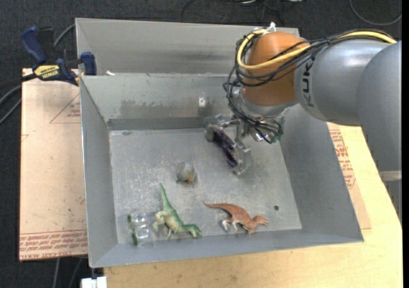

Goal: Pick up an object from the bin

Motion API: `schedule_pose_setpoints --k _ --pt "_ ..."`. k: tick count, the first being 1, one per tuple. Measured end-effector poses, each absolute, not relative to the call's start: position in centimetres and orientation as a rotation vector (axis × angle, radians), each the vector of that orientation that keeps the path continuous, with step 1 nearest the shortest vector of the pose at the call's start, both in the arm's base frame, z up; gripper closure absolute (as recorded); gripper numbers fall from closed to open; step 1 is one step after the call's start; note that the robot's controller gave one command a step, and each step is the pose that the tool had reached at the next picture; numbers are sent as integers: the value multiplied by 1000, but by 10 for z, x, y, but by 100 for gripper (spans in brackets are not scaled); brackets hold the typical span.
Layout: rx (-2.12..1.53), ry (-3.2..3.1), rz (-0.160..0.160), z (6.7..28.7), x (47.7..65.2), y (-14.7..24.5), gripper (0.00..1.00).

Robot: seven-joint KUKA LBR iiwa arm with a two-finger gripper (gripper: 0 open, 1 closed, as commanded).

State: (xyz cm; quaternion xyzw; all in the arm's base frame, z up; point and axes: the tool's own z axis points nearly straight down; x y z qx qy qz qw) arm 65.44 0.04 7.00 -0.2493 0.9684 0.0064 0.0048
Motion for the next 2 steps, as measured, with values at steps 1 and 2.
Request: schedule_pose_setpoints --k 1,2 --pt "-1129 2916 18 72 652 -37 0" --pt "-750 3038 22 71 655 -15 0"
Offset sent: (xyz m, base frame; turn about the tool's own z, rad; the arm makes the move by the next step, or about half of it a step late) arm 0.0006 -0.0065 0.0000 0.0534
